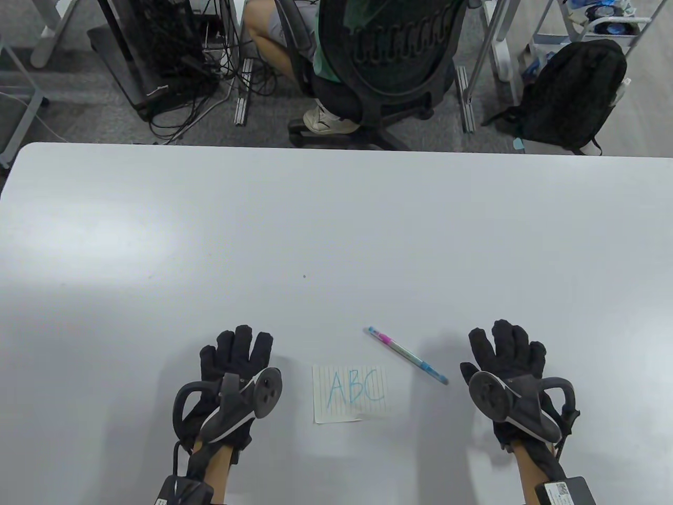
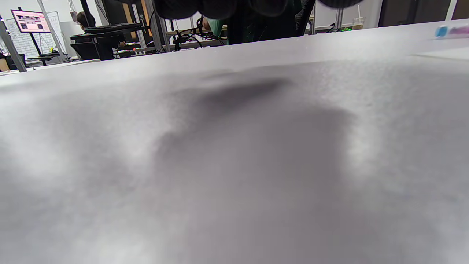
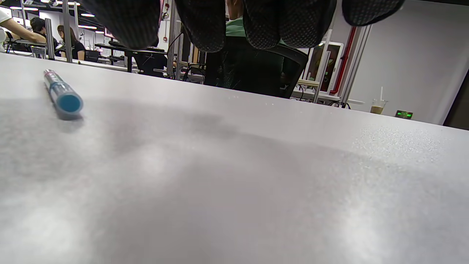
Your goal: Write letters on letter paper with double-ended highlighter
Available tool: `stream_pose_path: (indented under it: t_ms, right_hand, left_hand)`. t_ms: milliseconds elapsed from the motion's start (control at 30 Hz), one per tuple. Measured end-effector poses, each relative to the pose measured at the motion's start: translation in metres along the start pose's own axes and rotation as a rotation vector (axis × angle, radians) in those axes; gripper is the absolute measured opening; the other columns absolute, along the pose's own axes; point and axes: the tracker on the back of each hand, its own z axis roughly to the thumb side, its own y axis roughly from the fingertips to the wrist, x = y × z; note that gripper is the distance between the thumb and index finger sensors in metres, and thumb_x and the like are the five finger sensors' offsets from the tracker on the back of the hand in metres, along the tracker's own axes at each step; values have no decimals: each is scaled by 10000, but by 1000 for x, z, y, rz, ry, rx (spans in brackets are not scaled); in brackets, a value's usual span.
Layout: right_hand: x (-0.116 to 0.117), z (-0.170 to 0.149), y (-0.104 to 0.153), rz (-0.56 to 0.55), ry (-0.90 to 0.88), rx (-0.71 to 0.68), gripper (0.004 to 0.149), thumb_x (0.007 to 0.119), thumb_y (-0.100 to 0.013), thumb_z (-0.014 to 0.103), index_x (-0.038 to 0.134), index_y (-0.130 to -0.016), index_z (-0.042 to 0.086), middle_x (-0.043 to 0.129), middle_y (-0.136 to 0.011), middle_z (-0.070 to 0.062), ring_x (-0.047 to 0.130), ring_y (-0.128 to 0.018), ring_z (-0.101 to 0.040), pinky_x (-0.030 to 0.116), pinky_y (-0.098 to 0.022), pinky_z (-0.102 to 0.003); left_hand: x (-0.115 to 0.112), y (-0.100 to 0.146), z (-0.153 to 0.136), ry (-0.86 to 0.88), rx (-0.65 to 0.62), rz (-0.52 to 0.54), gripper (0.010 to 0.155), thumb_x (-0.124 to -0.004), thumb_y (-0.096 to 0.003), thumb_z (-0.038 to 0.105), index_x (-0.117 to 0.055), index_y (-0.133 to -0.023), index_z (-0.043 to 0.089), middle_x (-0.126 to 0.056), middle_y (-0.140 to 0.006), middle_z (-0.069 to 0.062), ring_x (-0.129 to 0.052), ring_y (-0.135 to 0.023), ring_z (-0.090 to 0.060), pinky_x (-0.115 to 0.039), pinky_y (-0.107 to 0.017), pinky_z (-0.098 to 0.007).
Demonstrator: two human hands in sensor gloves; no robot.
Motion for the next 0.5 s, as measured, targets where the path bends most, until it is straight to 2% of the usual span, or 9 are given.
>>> stream_pose_path:
  t_ms: [500]
  right_hand:
    - [0,3,0,-15,19,-8,665,619,-560,467,519,-1122,128,472,-1129,-370,513,-987,-620,458,-652,-778]
  left_hand:
    - [-1,1,3,-19,-8,1,683,-538,-588,538,-389,-1196,263,-363,-1274,-148,-431,-1173,-451,-440,-818,-676]
